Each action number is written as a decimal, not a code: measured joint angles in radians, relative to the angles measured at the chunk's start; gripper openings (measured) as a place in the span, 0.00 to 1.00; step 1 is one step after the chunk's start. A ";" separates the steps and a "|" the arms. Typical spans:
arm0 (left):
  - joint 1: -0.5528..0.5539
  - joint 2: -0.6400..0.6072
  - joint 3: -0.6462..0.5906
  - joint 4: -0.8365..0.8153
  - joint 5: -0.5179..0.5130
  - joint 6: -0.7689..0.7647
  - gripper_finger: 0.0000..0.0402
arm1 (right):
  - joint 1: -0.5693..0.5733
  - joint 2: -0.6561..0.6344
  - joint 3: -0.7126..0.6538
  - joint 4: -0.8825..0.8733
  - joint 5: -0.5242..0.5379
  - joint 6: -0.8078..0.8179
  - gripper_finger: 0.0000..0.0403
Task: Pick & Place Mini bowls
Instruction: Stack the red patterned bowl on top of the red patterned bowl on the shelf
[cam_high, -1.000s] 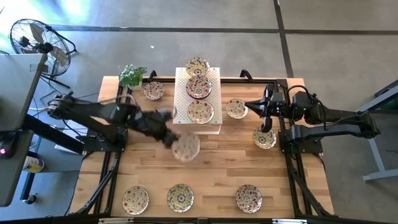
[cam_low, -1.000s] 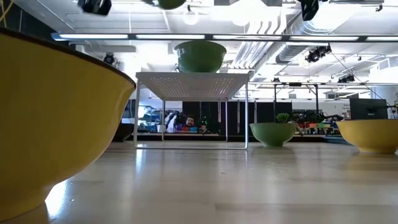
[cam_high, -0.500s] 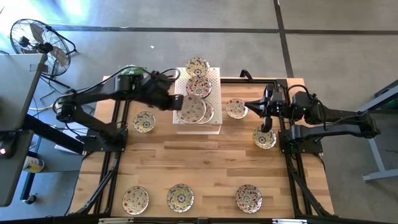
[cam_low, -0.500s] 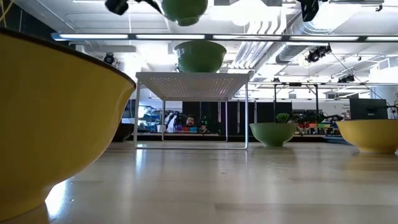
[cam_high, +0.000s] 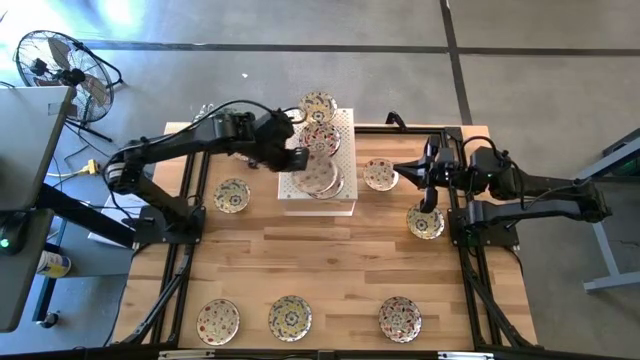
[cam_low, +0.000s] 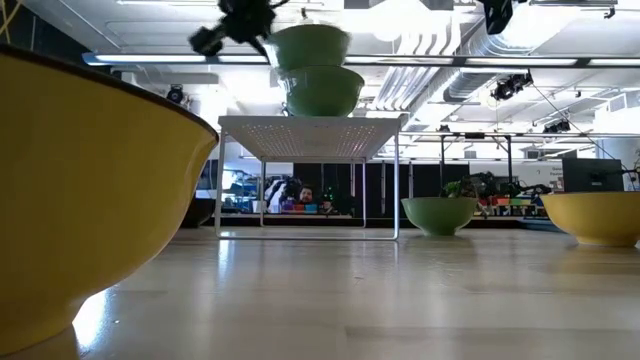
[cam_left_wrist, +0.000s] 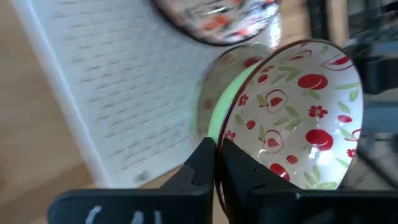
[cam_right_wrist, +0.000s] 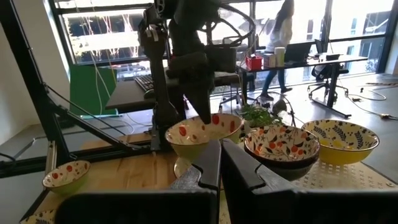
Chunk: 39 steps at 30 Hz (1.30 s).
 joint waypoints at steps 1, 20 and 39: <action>0.000 0.010 0.001 0.027 0.002 -0.004 0.02 | 0.000 0.000 0.000 -0.002 0.000 -0.001 0.00; 0.000 0.055 0.000 0.018 -0.028 -0.014 0.04 | 0.000 0.000 0.000 -0.005 0.000 -0.031 0.00; 0.000 0.055 0.000 0.023 -0.031 -0.005 0.28 | 0.000 0.000 0.000 -0.005 0.000 -0.034 0.00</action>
